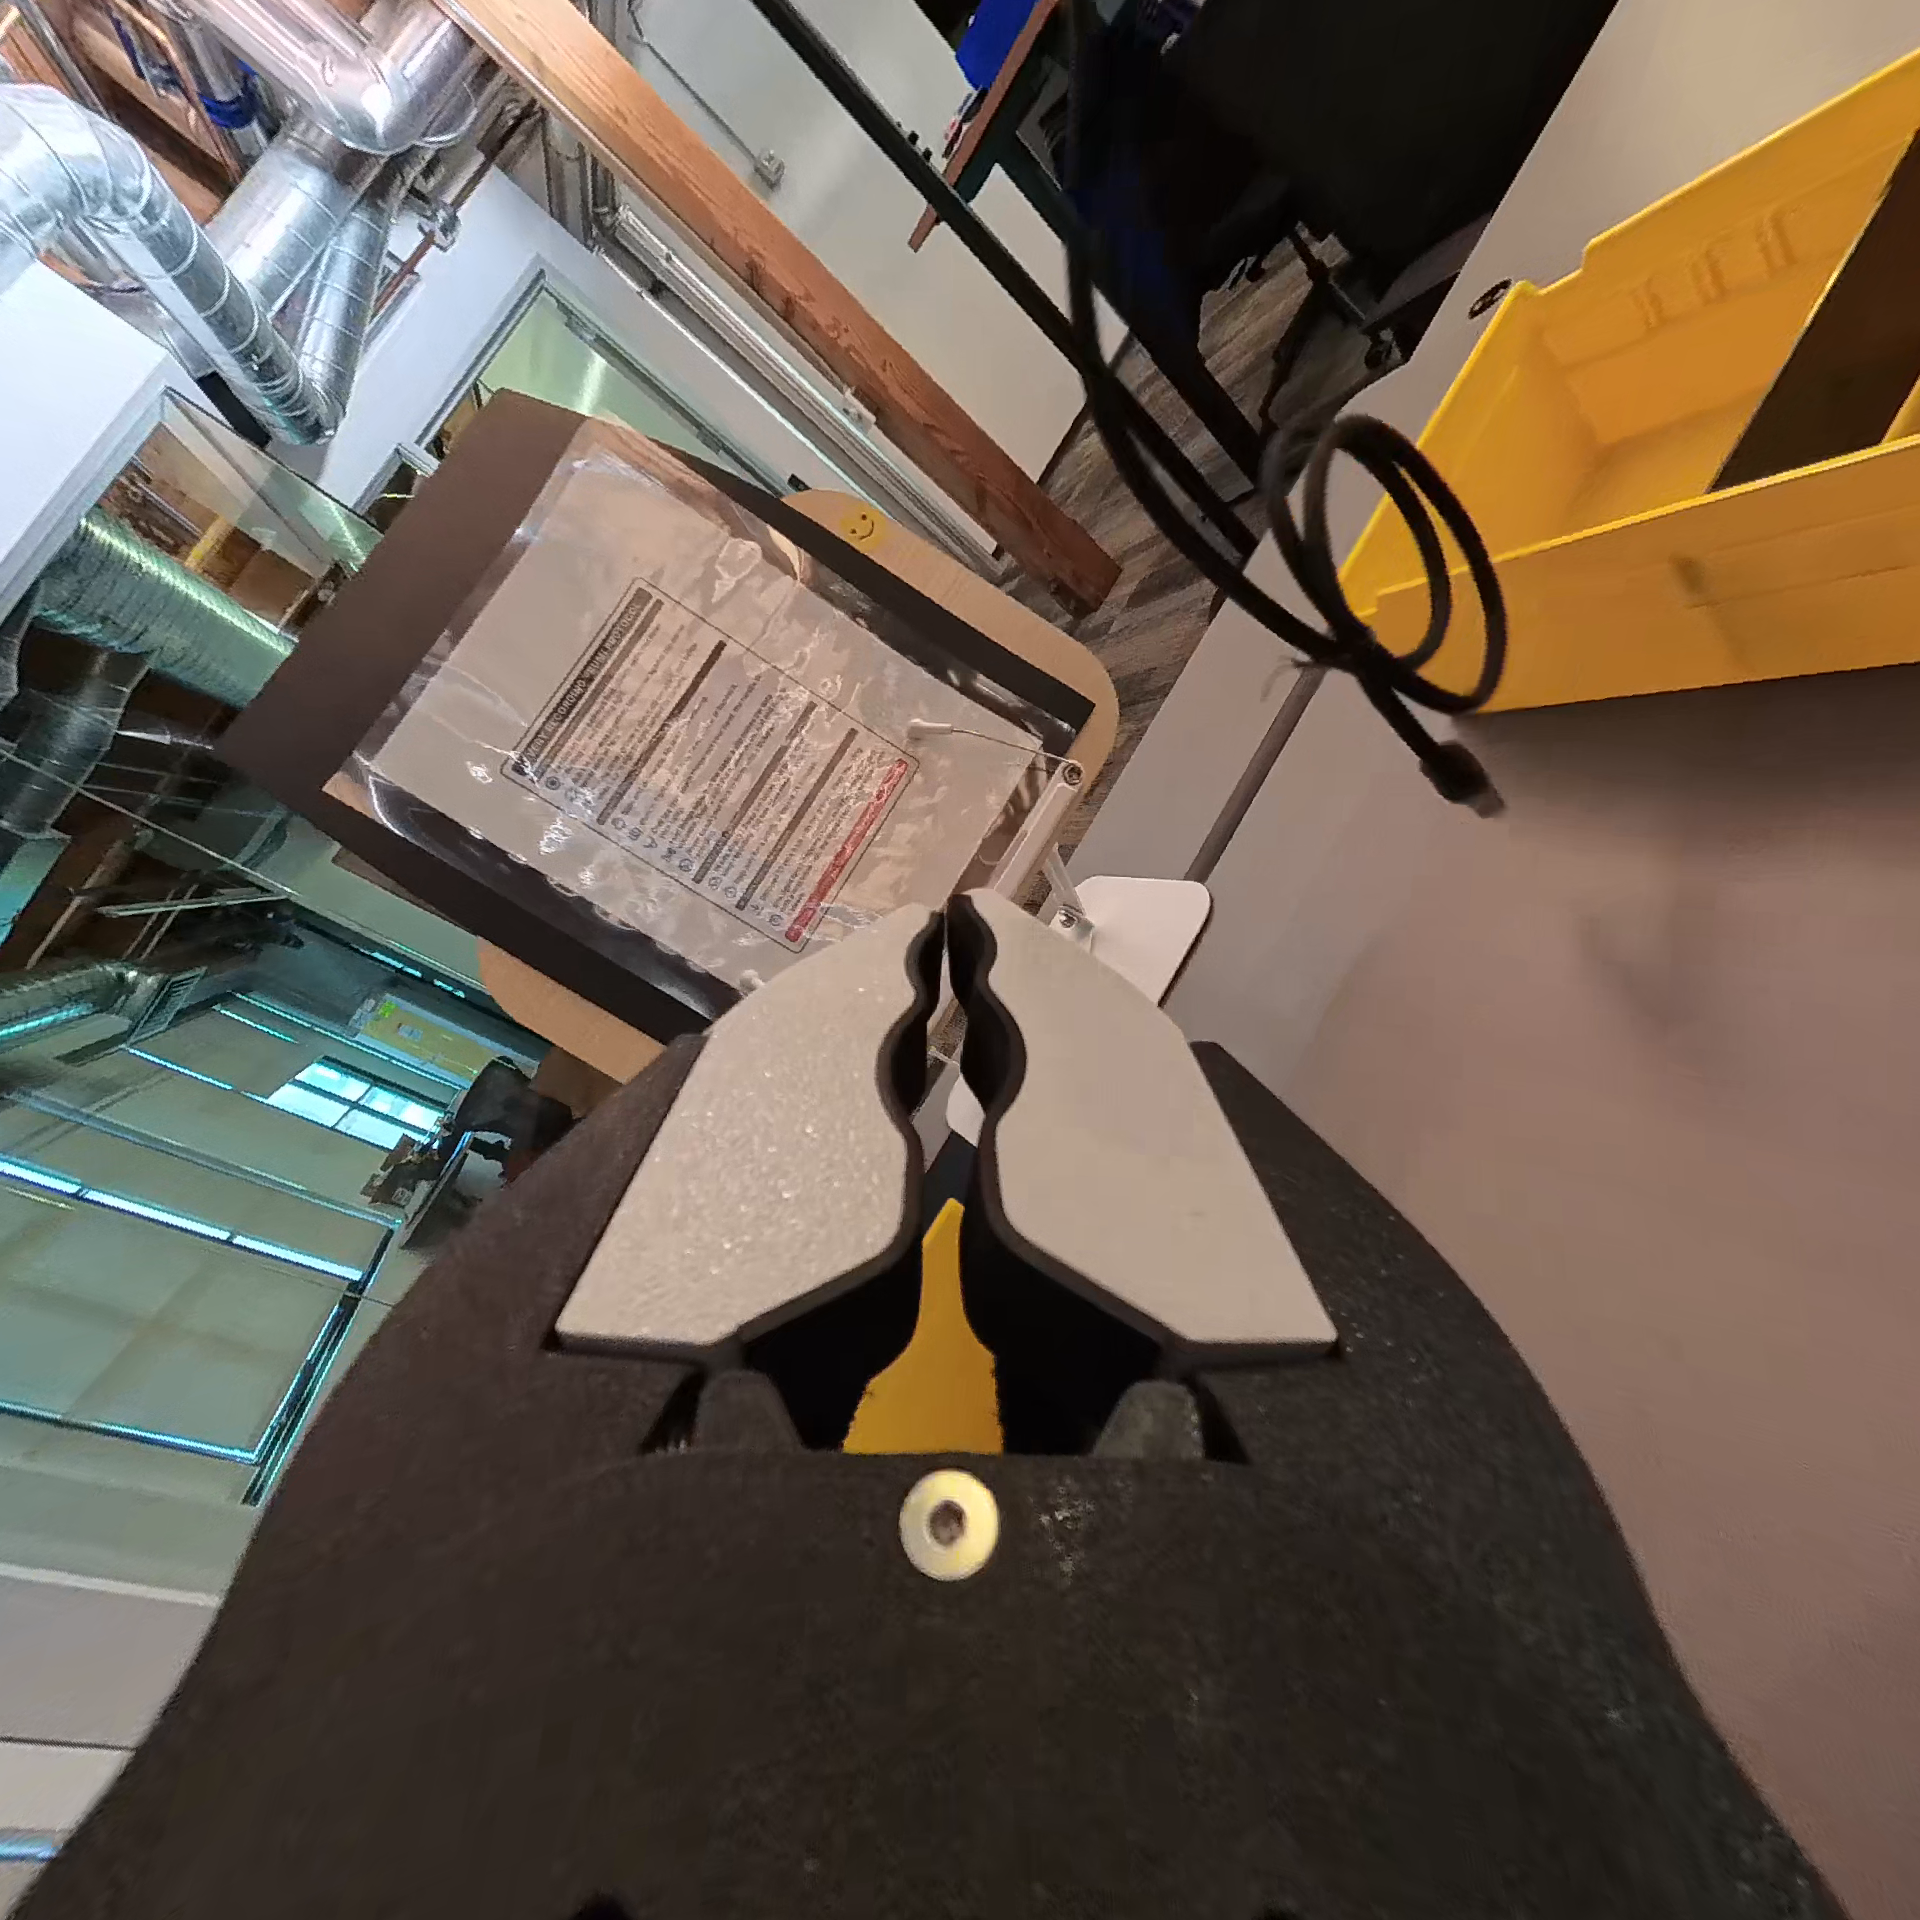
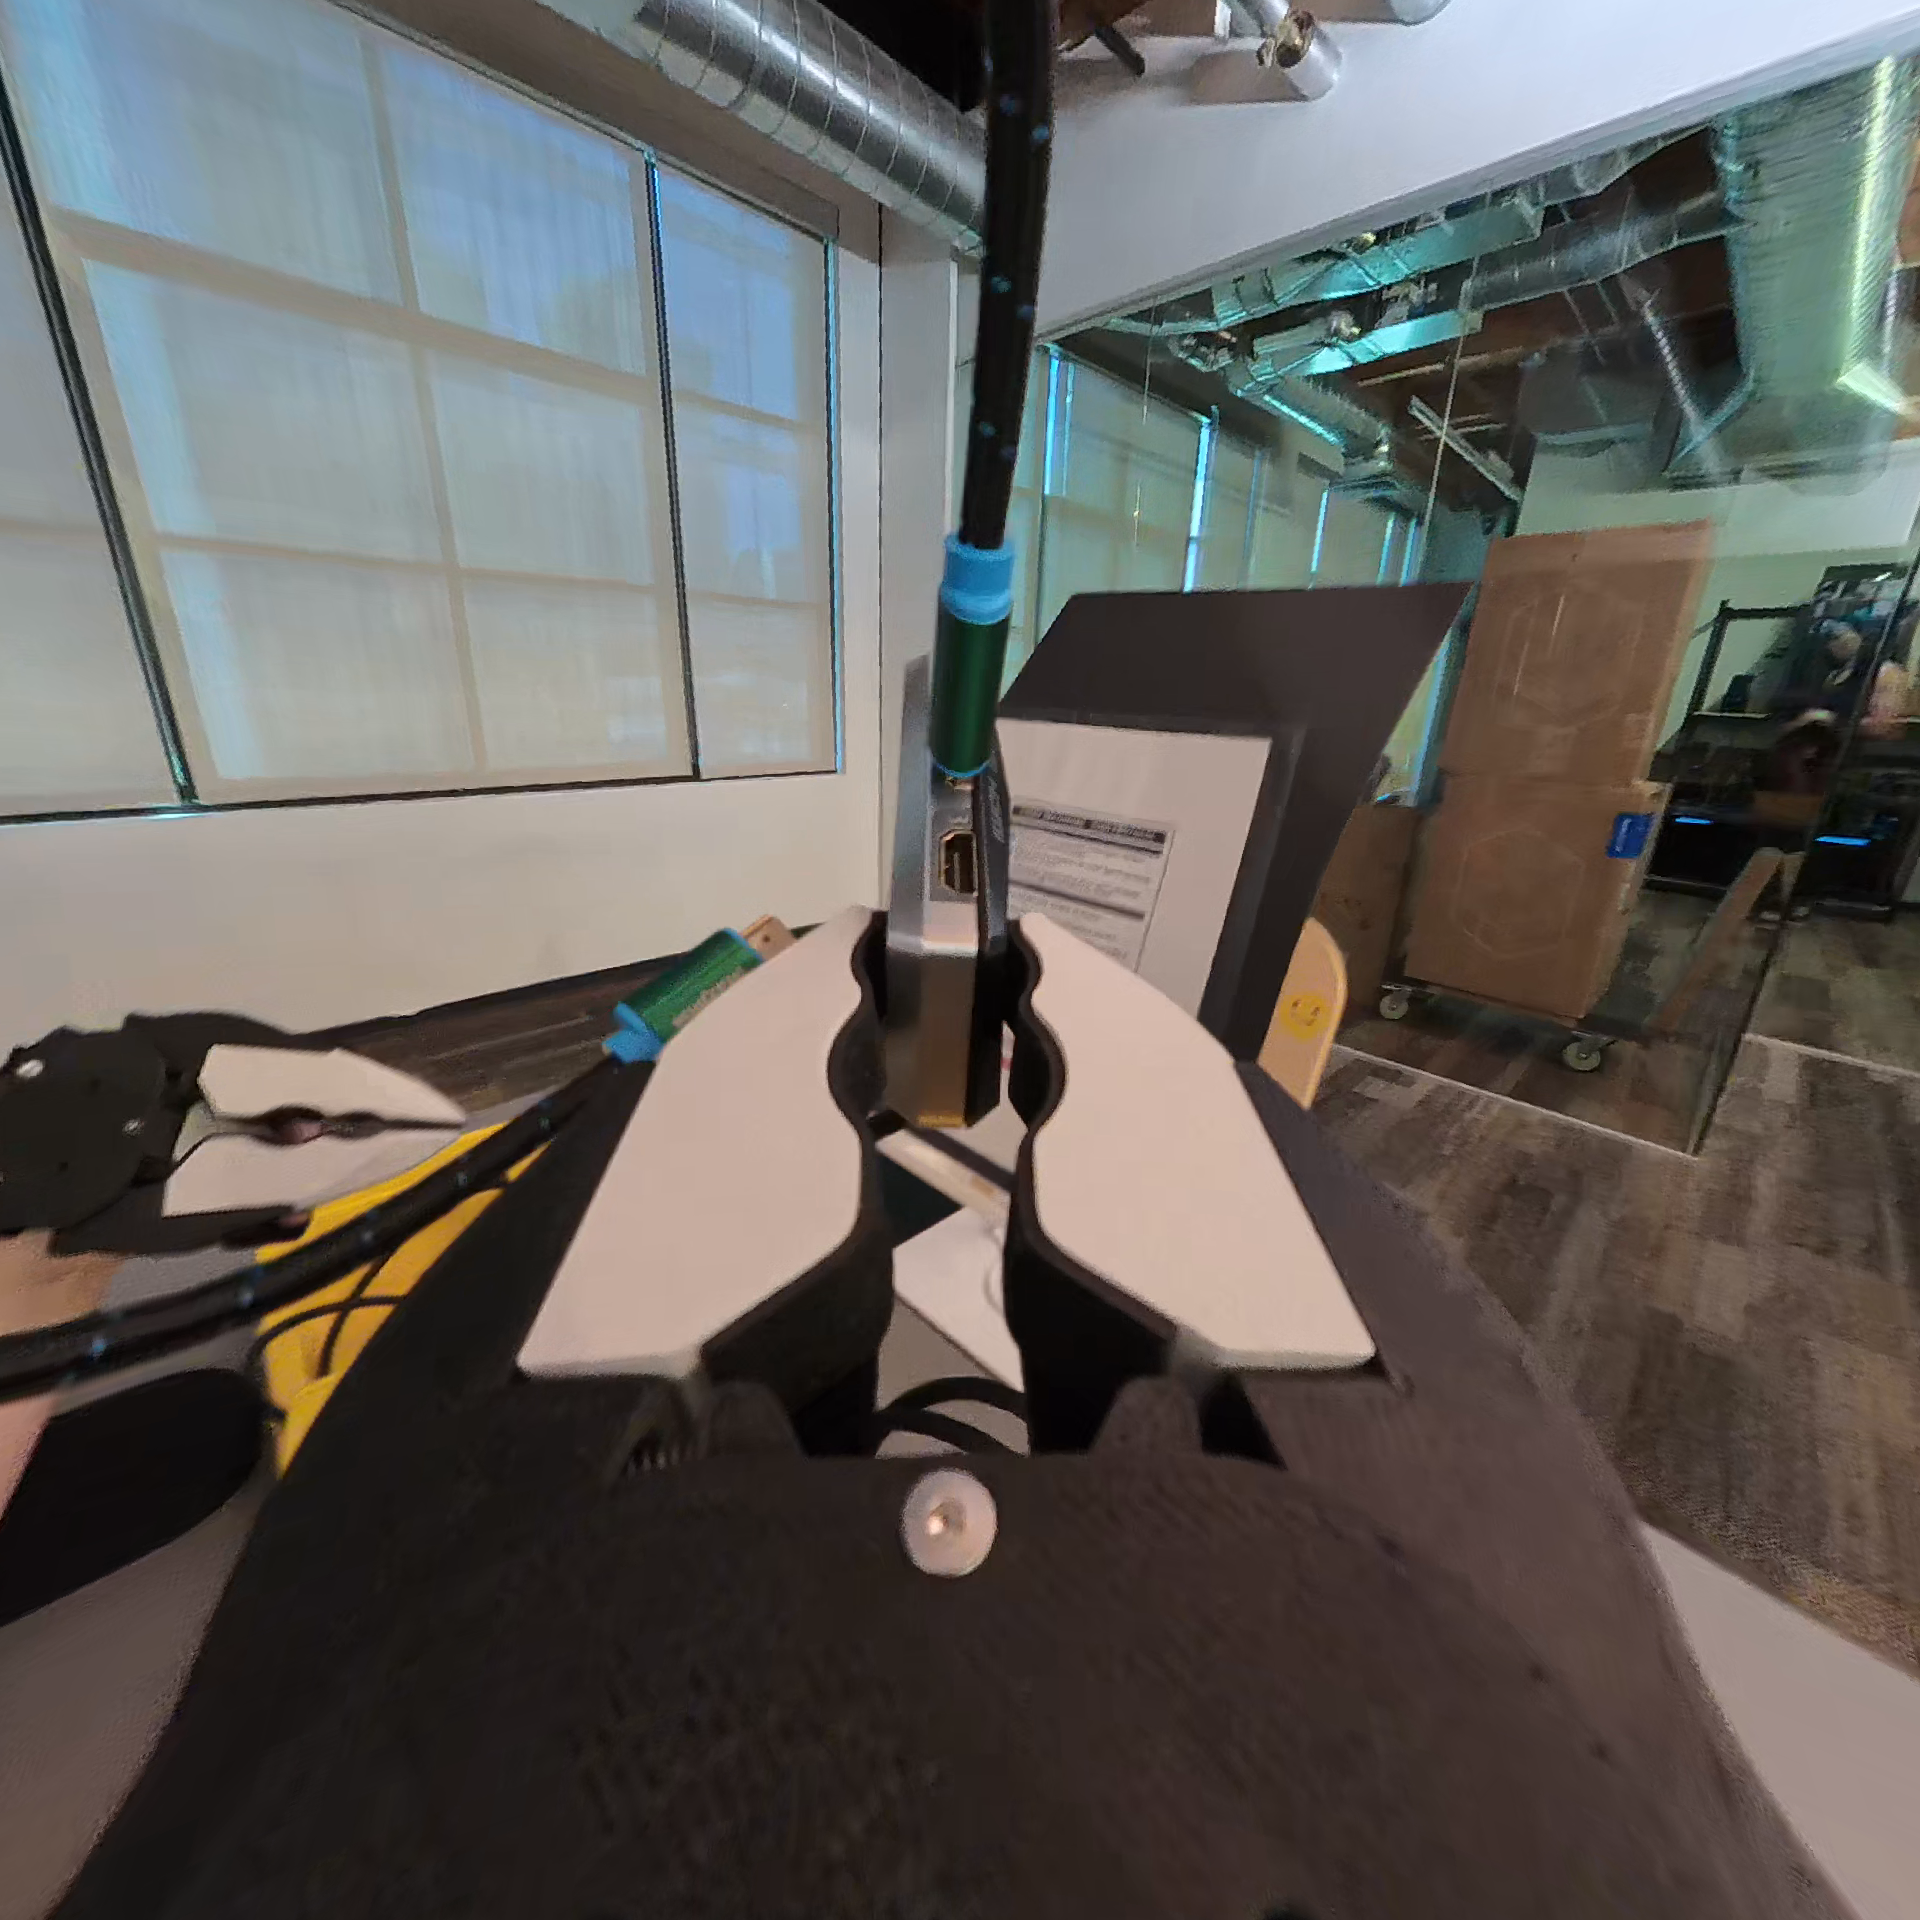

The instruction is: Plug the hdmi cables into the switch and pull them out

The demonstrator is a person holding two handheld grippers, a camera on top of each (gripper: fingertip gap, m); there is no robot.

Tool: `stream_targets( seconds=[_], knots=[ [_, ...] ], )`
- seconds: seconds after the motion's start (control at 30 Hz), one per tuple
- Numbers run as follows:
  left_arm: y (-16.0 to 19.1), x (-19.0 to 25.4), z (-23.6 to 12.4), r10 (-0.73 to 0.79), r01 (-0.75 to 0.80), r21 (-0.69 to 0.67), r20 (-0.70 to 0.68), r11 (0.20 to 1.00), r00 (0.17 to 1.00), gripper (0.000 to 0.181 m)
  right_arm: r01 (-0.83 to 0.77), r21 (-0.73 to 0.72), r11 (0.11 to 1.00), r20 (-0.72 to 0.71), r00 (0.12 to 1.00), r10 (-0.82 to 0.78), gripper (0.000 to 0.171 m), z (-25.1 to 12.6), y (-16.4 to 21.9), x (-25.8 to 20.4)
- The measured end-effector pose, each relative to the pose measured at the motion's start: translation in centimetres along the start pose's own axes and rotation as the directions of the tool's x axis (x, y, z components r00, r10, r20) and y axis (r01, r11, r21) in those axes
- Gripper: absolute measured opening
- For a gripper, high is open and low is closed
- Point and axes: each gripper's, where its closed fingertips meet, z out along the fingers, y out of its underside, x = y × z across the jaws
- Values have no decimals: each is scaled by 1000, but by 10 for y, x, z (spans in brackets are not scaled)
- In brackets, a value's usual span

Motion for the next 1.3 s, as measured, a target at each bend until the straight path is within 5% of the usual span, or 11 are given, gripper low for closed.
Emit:
stream_targets(
  seconds=[0.2,0.33,0.43,0.6,0.87,1.3],
  knots=[
    [-4,8,-2,18,-17,6,-40,1000,999,3,90,1,996,-137,987,-89,20,-16,-59,30],
    [0,12,2,13,-13,-6,-62,1000,998,2,11,-65,998,-209,978,-24,20,-50,-56,61],
    [3,19,6,24,-27,-33,-87,999,996,4,-52,-200,978,-306,952,-12,20,-67,-19,95],
    [2,29,10,46,-52,-51,-113,997,993,4,-263,-455,851,-323,939,118,20,-79,97,127],
    [7,39,18,51,-63,-75,-150,995,987,5,-552,-637,539,-279,816,506,20,-97,247,120],
    [8,62,37,80,-103,-98,-220,990,972,4,-663,-568,488,-440,746,500,32,-106,291,147]
  ],
)
